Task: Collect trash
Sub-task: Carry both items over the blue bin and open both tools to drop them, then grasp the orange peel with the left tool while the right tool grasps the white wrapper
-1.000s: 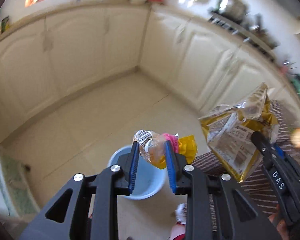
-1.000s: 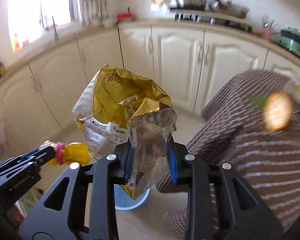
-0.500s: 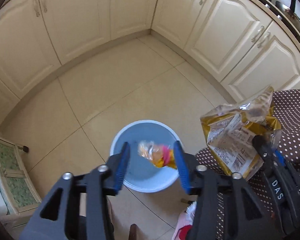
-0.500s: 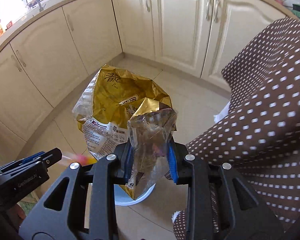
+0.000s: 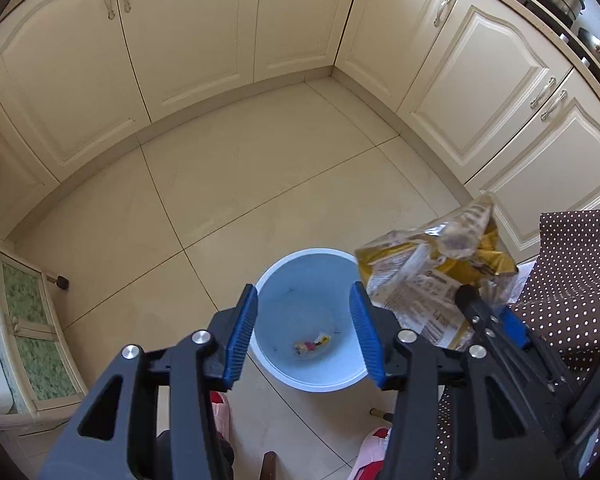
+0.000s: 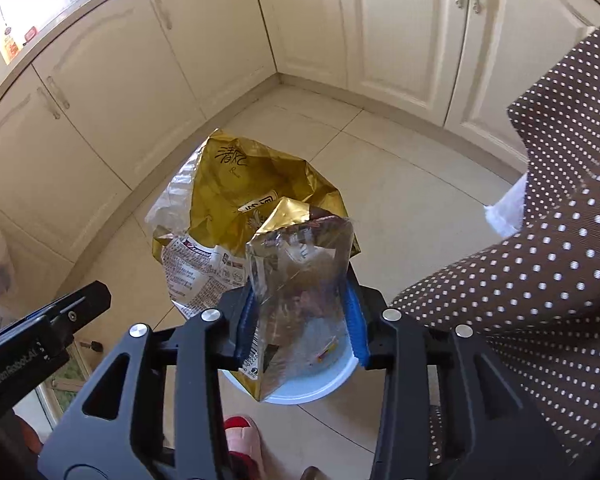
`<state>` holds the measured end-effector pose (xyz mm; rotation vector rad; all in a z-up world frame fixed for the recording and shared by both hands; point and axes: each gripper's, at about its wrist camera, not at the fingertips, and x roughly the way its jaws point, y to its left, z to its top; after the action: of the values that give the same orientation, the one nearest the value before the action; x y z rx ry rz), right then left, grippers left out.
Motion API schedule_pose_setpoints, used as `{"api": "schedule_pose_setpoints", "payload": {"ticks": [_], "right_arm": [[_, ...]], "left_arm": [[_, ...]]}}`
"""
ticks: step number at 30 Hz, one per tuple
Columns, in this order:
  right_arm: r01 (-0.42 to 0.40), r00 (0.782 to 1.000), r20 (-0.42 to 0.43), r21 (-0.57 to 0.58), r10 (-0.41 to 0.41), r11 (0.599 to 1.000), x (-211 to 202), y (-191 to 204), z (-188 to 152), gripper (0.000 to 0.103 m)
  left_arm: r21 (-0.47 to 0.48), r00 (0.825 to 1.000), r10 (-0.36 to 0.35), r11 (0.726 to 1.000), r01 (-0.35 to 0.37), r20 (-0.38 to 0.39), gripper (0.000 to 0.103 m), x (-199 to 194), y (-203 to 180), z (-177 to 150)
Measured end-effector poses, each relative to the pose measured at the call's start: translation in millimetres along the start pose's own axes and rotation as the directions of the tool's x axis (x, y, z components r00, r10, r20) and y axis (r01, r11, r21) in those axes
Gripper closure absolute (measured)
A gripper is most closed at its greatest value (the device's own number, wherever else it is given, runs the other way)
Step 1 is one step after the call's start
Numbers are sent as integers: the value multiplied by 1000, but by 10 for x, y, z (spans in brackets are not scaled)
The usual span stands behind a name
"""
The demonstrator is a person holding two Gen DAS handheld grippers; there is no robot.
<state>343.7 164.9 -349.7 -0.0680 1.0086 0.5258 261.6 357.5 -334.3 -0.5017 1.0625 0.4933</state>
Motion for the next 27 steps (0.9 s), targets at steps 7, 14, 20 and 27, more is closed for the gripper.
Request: {"api": "schedule_pose_setpoints", "payload": {"ticks": [7, 14, 20, 27], "right_arm": [[-31, 1000, 6, 9, 31, 999, 65, -15, 26, 47], [-23, 1000, 17, 21, 23, 1000, -123, 29, 28, 43], [5, 994, 109, 29, -8, 1000, -661, -67, 104, 43], [75, 955, 284, 57, -88, 996, -1711, -334, 83, 42]], "left_arm": [[-16, 1000, -9, 1000, 9, 19, 56, -62, 76, 46], [-10, 999, -20, 1000, 21, 35, 56, -195, 48, 46], [11, 995, -55, 998, 55, 84, 56, -545, -89, 49], [97, 968, -156, 986, 139, 195, 56, -1289, -507, -78]]}}
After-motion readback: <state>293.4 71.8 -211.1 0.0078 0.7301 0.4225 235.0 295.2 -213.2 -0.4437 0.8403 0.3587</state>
